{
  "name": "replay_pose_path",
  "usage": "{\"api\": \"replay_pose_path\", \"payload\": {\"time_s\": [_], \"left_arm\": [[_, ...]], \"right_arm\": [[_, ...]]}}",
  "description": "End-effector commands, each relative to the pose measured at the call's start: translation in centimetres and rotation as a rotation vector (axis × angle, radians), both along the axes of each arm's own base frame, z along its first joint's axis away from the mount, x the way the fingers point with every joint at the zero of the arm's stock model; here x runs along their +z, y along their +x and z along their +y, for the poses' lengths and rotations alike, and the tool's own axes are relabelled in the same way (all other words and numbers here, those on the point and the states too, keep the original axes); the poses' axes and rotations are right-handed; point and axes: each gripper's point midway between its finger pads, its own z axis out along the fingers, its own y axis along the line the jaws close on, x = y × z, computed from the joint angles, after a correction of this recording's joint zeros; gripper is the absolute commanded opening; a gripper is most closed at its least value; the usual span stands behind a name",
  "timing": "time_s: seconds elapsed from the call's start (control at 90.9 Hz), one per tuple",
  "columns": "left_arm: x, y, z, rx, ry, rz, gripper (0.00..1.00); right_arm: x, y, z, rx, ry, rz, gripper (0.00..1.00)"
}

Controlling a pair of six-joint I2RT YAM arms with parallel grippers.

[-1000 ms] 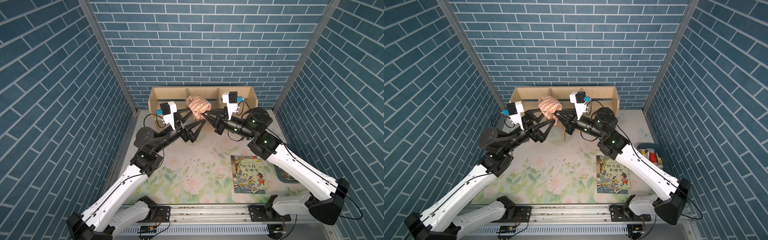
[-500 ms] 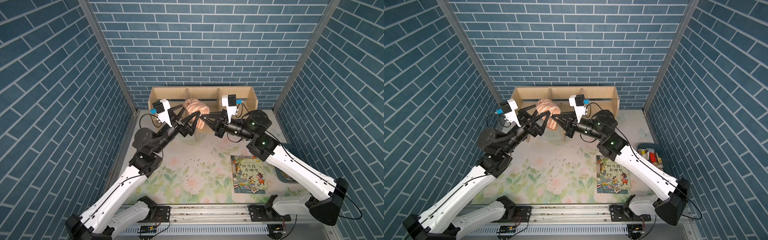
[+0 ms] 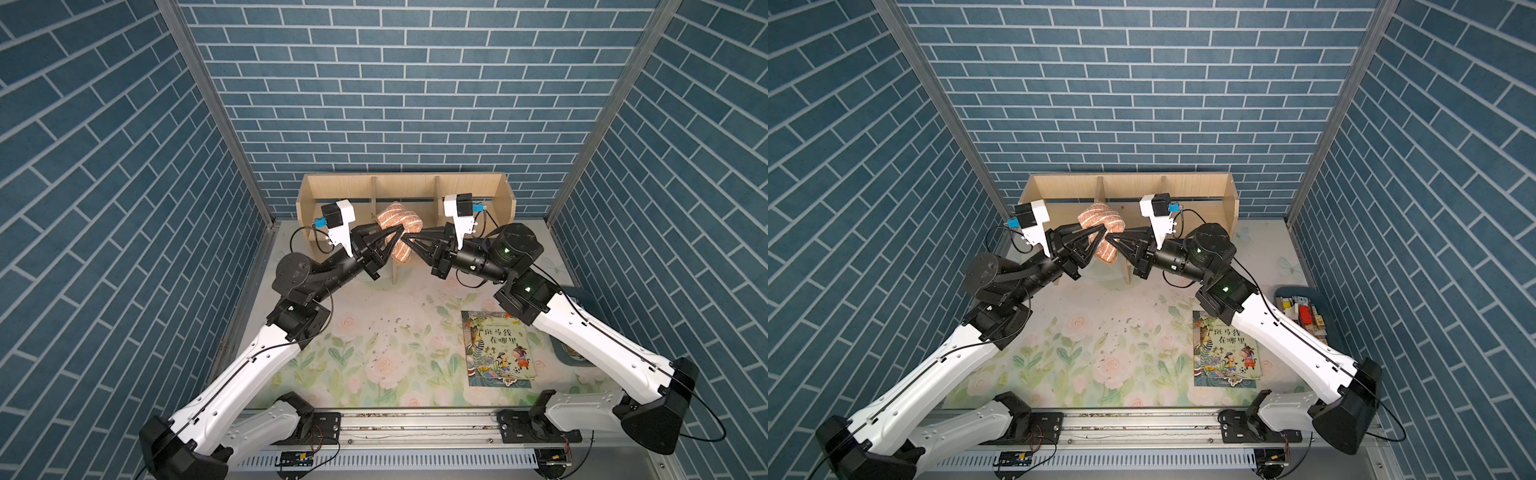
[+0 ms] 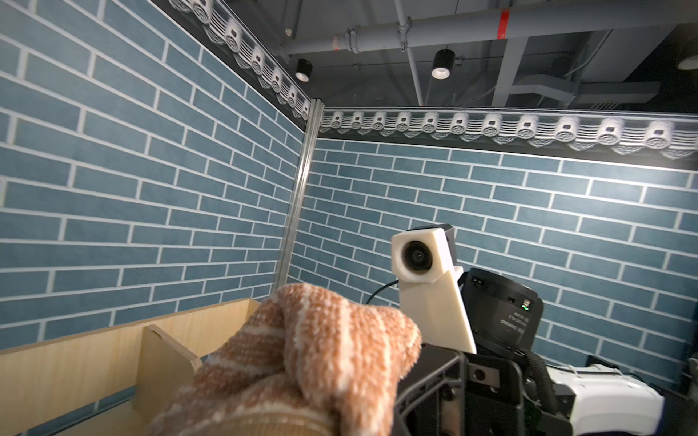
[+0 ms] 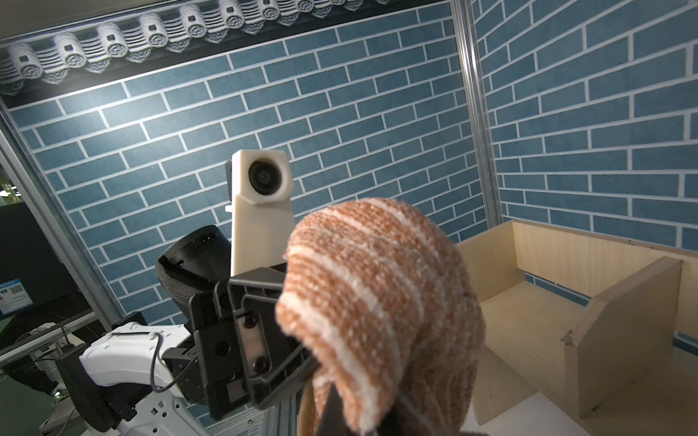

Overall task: Wipe the bookshelf clean with a cloth
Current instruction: Hold the shelf at the center of the board.

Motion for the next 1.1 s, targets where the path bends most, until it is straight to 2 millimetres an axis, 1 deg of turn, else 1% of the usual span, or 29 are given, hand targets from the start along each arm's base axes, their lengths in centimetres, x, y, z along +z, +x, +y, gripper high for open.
{"api": "replay_pose_path", "payload": {"time_s": [0.0, 0.011, 0.088, 0.11, 0.143, 0.176, 0.22, 0.275, 0.308, 0.341, 0.407, 0.429, 0.484, 0.55, 0.649, 0.737, 0.781, 0.836, 0.946, 1.089], "left_arm": [[1.4, -0.8, -0.3, -0.029, 0.005, -0.057, 0.02], [1.4, -0.8, -0.3, -0.030, 0.007, -0.057, 0.00], [1.5, -0.6, -0.4, -0.025, 0.011, -0.055, 0.00], [1.5, -0.5, -0.3, -0.013, 0.012, -0.053, 0.00], [1.4, -0.1, -0.2, 0.007, 0.017, -0.046, 0.00], [1.4, 0.3, 0.0, 0.031, 0.025, -0.039, 0.00], [1.5, 0.8, 0.1, 0.063, 0.038, -0.031, 0.00], [1.6, 1.7, 0.3, 0.108, 0.056, -0.016, 0.00], [1.7, 2.3, 0.4, 0.140, 0.070, -0.007, 0.00], [1.5, 3.2, 0.5, 0.176, 0.087, 0.012, 0.00], [1.1, 4.9, 0.8, 0.257, 0.123, 0.039, 0.00], [1.1, 5.5, 0.8, 0.280, 0.138, 0.043, 0.00], [0.7, 7.2, 0.9, 0.346, 0.178, 0.068, 0.00], [0.9, 9.3, 1.1, 0.426, 0.209, 0.086, 0.00], [0.8, 12.8, 1.7, 0.559, 0.240, 0.116, 0.00], [0.4, 15.7, 2.1, 0.614, 0.253, 0.147, 0.00], [0.1, 16.9, 2.0, 0.630, 0.263, 0.157, 0.00], [-0.2, 18.1, 2.1, 0.661, 0.279, 0.167, 0.00], [-1.9, 20.3, 2.9, 0.731, 0.321, 0.206, 0.00], [-3.7, 22.8, 4.9, 0.795, 0.322, 0.253, 0.00]], "right_arm": [[1.6, -1.0, -1.6, -0.027, 0.041, -0.036, 0.00], [1.5, -0.9, -1.6, -0.033, 0.039, -0.033, 0.00], [1.1, 0.1, -2.1, -0.102, 0.021, -0.001, 0.00], [0.7, 0.6, -2.3, -0.131, 0.006, 0.016, 0.03], [0.3, 1.5, -2.6, -0.189, -0.011, 0.040, 0.13], [-0.2, 2.2, -3.0, -0.235, -0.030, 0.061, 0.26], [-0.7, 3.1, -3.6, -0.299, -0.052, 0.085, 0.38], [-1.7, 4.2, -4.5, -0.383, -0.094, 0.120, 0.48], [-2.1, 4.6, -5.1, -0.427, -0.113, 0.138, 0.58], [-2.4, 5.2, -5.8, -0.481, -0.132, 0.151, 0.66], [-3.0, 6.3, -7.8, -0.606, -0.183, 0.175, 0.77], [-3.3, 6.9, -8.7, -0.668, -0.208, 0.189, 0.79], [-4.0, 8.2, -11.5, -0.822, -0.262, 0.219, 0.82], [-4.7, 9.6, -15.0, -0.977, -0.304, 0.251, 0.82], [-5.7, 11.2, -19.8, -1.131, -0.331, 0.292, 0.81], [-6.0, 12.0, -23.0, -1.225, -0.345, 0.298, 0.81], [-6.3, 12.2, -24.1, -1.255, -0.357, 0.302, 0.81], [-6.7, 12.2, -24.6, -1.259, -0.372, 0.302, 0.80], [-7.7, 11.6, -23.6, -1.178, -0.379, 0.276, 0.77], [-8.7, 10.4, -22.5, -1.085, -0.347, 0.237, 0.74]]}}
